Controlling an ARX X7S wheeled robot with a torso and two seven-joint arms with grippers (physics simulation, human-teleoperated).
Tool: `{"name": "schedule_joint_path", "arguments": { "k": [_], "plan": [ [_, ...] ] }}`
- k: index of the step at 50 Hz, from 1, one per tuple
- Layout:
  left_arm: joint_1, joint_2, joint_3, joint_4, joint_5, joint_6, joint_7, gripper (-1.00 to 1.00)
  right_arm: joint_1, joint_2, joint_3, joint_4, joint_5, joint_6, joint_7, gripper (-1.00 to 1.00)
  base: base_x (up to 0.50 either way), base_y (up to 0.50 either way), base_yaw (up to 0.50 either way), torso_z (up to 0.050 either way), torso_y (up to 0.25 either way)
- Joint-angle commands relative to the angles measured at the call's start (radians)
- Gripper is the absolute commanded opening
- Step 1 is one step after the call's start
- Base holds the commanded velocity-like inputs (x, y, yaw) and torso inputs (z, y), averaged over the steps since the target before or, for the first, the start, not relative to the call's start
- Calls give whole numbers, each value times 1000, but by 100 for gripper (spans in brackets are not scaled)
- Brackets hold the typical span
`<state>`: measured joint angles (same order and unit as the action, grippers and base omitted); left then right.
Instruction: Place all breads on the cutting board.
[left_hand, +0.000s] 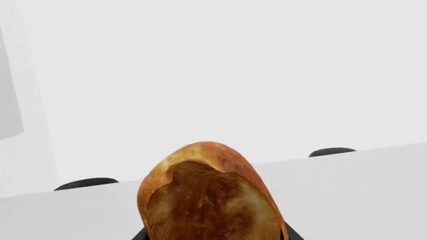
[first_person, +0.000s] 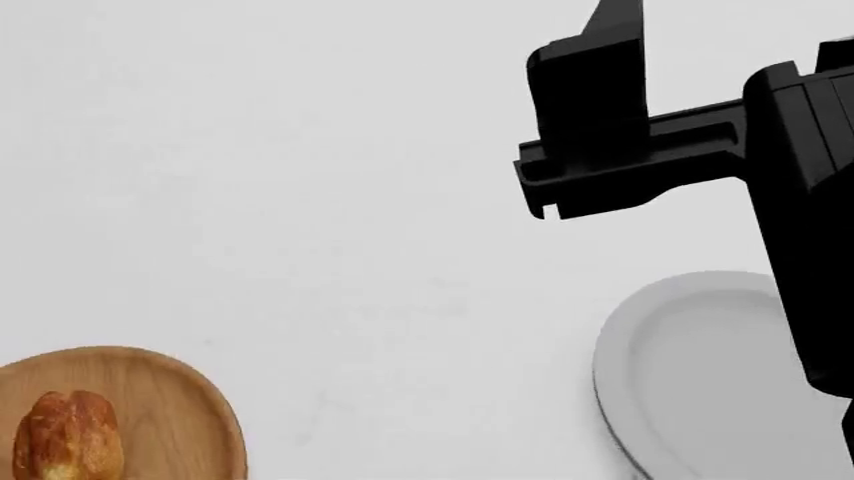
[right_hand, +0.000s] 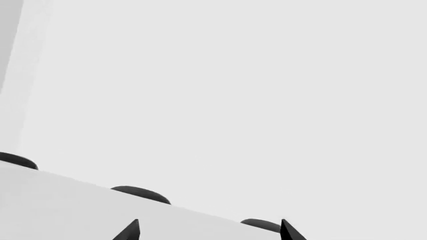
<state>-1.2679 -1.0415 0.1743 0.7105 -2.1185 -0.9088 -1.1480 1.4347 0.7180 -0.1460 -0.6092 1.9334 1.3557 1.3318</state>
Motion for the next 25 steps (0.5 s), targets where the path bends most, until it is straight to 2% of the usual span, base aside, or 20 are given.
{"name": "schedule_joint_path", "arguments": {
  "k": [1,18,25],
  "plan": [
    [-16,23,-19,-6,3,4,16,-100,-2,-6,18,-7,-31,-12,-53,100,-125,500,0,0,0],
    [-87,14,19,-22,-28,-15,-6,-100,2,-8,-5,1,-45,-32,-57,100,-126,500,0,0,0],
    [-99,21,34,-30,-18,-29,1,-100,-7,-4,-7,-4,-50,-39,-62,100,-21,500,0,0,0]
  ]
}}
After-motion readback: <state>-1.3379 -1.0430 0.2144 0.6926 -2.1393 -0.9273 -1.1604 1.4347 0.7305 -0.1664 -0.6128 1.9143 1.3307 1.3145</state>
